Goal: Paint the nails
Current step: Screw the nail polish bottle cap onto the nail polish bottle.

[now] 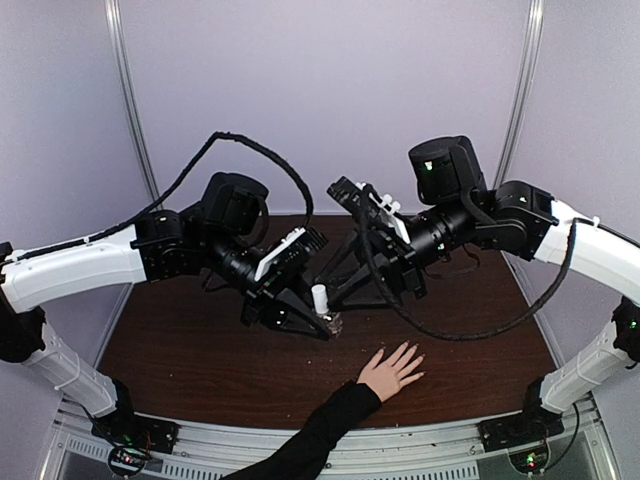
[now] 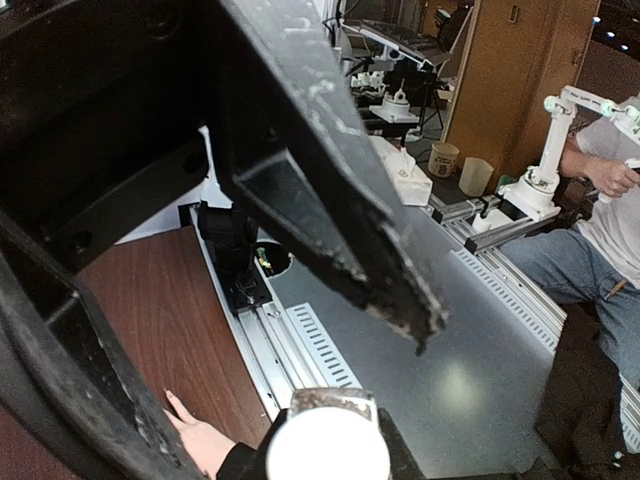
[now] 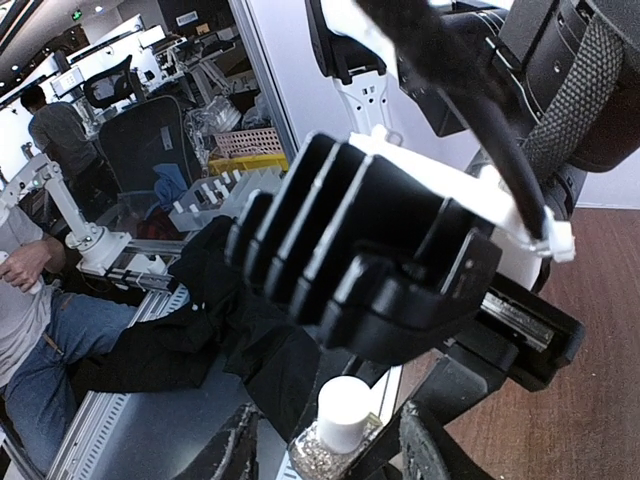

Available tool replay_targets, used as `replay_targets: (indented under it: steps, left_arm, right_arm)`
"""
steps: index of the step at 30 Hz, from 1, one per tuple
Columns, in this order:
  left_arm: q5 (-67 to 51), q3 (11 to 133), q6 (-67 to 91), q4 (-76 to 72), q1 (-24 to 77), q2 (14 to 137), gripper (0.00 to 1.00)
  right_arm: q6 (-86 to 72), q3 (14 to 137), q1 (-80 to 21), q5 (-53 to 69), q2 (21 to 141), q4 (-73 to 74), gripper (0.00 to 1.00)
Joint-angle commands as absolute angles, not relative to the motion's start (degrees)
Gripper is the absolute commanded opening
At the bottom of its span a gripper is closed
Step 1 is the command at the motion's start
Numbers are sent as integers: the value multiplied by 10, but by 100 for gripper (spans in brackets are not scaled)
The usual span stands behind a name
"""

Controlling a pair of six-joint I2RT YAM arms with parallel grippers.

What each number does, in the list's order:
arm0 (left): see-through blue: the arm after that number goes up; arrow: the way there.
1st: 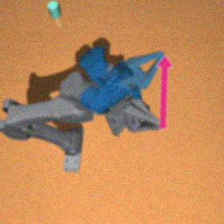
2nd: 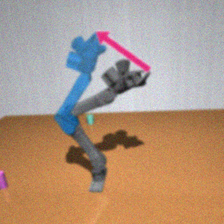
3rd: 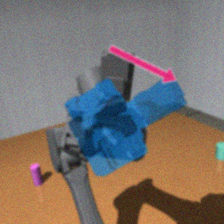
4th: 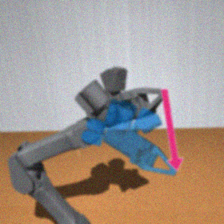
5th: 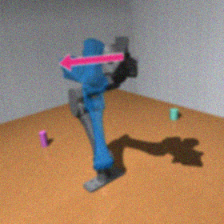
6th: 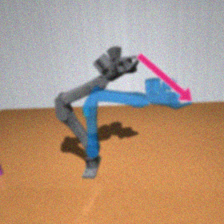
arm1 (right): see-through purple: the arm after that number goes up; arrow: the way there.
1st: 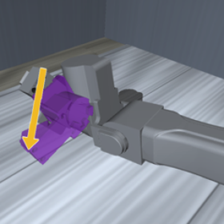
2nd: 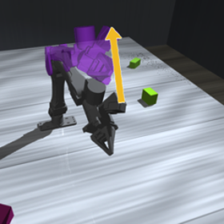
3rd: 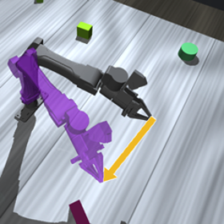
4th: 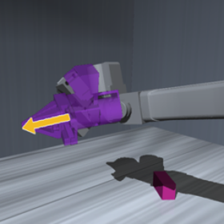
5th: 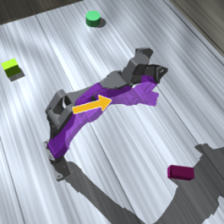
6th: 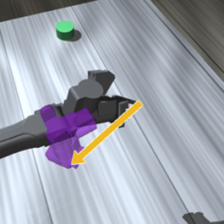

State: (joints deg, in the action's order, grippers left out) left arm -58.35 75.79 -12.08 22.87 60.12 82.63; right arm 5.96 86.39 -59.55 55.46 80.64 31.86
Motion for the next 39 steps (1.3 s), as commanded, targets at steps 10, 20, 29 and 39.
replay_targets:
  steps: [10, 20, 29, 39]
  left_arm:
    - [-563, 781, -127, 226, 606, 825, 0]
    - [-494, 754, -104, 182, 602, 796, 0]
    - [-376, 709, -47, 102, 579, 757, 0]
    - [-175, 682, -6, 38, 576, 722, 0]
  right_arm:
    - [11, 869, -599, 618, 826, 270, 35]
    - [17, 867, -599, 611, 822, 277, 19]
    - [44, 858, -599, 529, 806, 308, 11]
    - [28, 867, -599, 350, 810, 315, 5]
